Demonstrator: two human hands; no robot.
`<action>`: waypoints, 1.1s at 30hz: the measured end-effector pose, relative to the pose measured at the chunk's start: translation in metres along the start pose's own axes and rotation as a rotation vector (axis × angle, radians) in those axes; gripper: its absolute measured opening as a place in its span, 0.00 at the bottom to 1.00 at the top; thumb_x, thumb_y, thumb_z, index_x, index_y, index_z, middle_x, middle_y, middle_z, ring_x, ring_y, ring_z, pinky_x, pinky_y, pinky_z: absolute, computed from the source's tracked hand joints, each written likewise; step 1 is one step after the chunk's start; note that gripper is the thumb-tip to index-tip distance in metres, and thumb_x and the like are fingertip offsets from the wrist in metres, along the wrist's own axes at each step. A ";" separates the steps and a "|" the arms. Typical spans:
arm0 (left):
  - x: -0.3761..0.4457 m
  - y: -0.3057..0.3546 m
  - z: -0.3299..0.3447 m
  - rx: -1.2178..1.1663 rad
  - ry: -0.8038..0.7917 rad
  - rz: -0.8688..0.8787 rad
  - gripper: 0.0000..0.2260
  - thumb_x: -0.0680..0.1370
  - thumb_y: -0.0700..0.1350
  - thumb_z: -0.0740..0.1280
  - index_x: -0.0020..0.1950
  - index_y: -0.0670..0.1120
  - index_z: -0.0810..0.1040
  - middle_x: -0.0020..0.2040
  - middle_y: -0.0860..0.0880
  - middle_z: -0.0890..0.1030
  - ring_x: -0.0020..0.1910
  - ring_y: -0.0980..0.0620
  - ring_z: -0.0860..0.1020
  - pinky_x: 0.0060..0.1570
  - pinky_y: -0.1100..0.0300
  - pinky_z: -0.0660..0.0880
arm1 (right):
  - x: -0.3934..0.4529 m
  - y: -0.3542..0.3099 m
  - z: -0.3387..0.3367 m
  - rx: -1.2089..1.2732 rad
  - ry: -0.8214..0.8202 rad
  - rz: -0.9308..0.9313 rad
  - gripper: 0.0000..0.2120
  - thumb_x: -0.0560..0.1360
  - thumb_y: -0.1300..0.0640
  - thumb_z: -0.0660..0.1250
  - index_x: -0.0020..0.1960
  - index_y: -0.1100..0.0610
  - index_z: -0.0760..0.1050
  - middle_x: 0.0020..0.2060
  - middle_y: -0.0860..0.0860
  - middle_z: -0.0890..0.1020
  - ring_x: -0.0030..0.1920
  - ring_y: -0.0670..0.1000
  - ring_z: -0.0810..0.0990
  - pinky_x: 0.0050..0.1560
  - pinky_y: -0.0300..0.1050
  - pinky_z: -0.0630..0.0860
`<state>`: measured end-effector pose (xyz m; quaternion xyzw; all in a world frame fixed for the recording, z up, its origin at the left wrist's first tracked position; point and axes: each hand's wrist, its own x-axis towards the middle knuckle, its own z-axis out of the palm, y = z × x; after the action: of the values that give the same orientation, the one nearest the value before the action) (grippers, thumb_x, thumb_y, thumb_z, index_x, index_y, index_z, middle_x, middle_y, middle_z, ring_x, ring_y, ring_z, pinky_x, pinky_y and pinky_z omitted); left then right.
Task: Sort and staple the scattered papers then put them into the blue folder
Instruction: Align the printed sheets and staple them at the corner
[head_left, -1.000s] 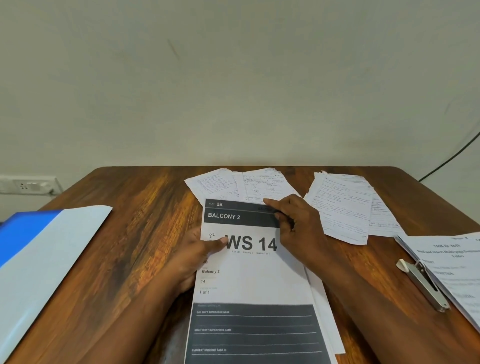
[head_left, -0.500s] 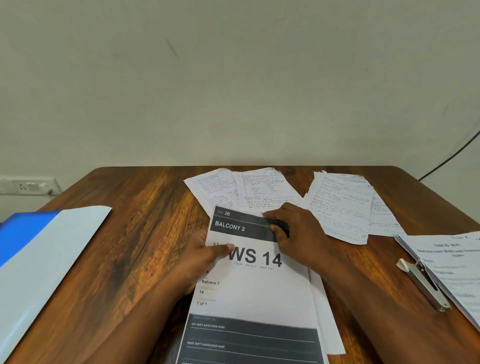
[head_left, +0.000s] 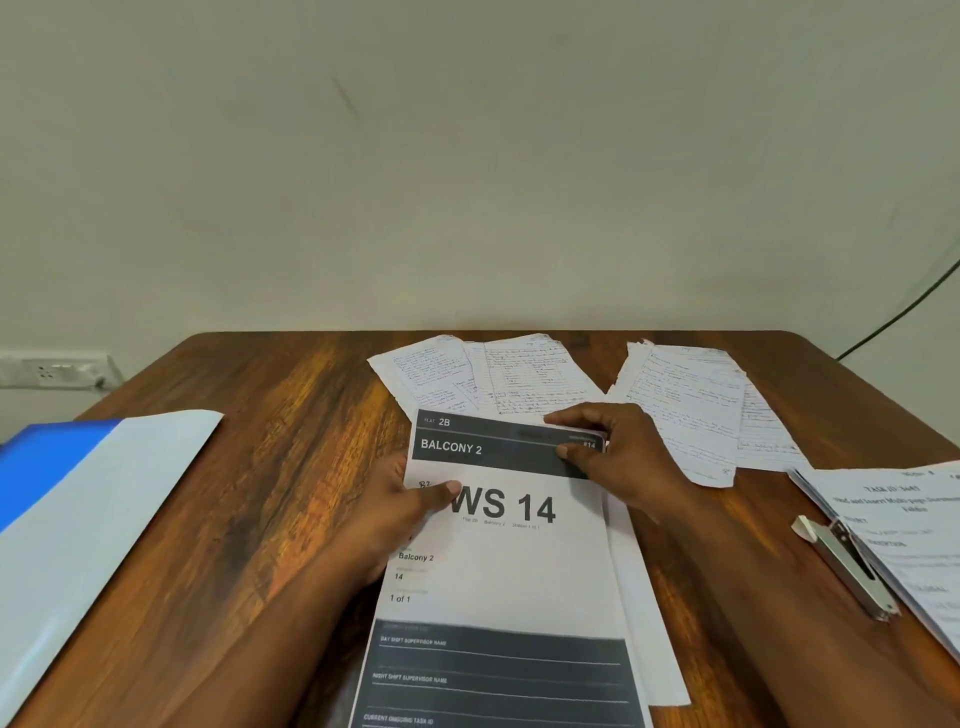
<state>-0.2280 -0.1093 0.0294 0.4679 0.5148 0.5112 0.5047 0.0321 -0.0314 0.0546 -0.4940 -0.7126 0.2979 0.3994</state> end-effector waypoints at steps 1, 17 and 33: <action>0.001 0.000 -0.001 0.002 0.003 -0.005 0.10 0.78 0.30 0.70 0.59 0.34 0.81 0.54 0.38 0.87 0.53 0.36 0.86 0.51 0.47 0.85 | 0.000 0.000 -0.001 0.025 -0.007 0.011 0.17 0.73 0.63 0.78 0.59 0.50 0.85 0.54 0.44 0.84 0.52 0.43 0.81 0.52 0.30 0.77; 0.001 0.005 -0.021 -0.017 -0.033 -0.079 0.13 0.76 0.30 0.71 0.60 0.36 0.82 0.56 0.38 0.87 0.54 0.37 0.86 0.59 0.42 0.82 | 0.002 0.009 -0.005 0.137 -0.071 0.117 0.13 0.72 0.66 0.79 0.53 0.52 0.87 0.47 0.49 0.88 0.40 0.54 0.86 0.38 0.46 0.85; 0.001 0.015 -0.082 -0.060 -0.012 -0.136 0.21 0.74 0.40 0.75 0.66 0.39 0.77 0.59 0.34 0.85 0.58 0.31 0.84 0.66 0.29 0.74 | 0.009 0.041 -0.033 -0.236 0.192 0.230 0.15 0.71 0.56 0.81 0.57 0.52 0.85 0.49 0.47 0.86 0.47 0.45 0.83 0.57 0.47 0.81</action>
<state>-0.3108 -0.1119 0.0419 0.4195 0.5267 0.4880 0.5554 0.0782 -0.0086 0.0406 -0.6418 -0.6400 0.2072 0.3681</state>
